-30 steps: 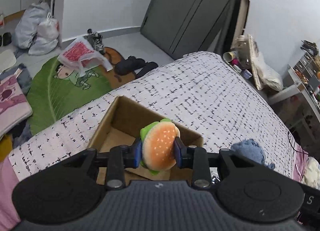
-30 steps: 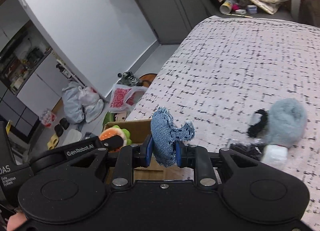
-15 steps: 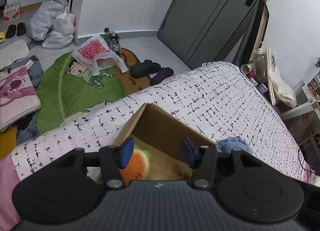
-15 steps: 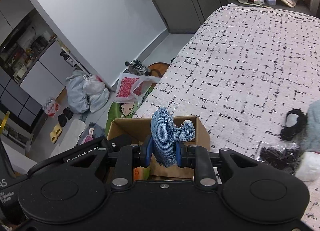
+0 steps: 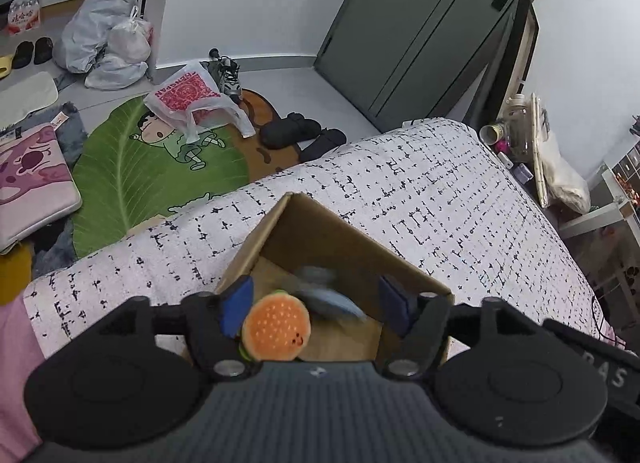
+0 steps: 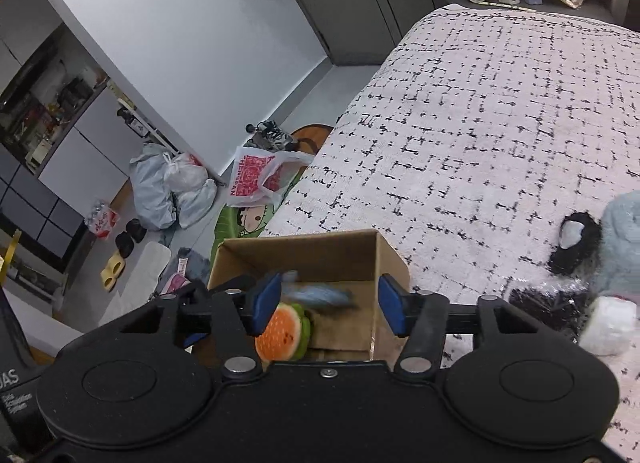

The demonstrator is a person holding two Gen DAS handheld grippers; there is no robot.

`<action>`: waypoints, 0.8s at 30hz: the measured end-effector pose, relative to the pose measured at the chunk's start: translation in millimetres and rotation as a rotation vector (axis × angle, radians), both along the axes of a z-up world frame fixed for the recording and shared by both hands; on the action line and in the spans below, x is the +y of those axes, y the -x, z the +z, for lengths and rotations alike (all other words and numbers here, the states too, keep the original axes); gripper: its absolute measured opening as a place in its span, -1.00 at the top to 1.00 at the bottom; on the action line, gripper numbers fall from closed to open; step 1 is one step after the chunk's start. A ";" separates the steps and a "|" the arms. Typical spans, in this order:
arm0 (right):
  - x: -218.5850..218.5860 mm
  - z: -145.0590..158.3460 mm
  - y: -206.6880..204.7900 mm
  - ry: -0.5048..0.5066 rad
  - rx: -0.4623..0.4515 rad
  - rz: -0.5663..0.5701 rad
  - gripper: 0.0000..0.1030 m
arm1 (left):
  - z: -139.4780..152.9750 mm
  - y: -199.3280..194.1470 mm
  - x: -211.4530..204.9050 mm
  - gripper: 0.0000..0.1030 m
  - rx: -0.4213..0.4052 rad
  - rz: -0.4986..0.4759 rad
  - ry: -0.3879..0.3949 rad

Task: Organize soft objects
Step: 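Carry both plushes to the cardboard box and release them inside, then move both tools back toward the remaining soft items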

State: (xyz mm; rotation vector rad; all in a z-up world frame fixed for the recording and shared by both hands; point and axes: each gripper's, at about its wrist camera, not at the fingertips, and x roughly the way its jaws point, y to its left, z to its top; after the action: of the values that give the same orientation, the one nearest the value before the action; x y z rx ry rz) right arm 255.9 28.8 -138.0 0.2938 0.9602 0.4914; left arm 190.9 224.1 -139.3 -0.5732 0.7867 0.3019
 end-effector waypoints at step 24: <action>-124.6 40.4 60.6 0.035 -0.070 -0.136 -0.99 | 34.9 28.1 -59.2 -0.99 -0.021 -0.061 -0.074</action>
State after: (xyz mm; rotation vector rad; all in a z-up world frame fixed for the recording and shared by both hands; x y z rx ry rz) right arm 195.3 -95.7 -97.6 0.3061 0.8737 0.3582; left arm 162.9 164.9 -104.5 -0.4809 0.7683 0.2675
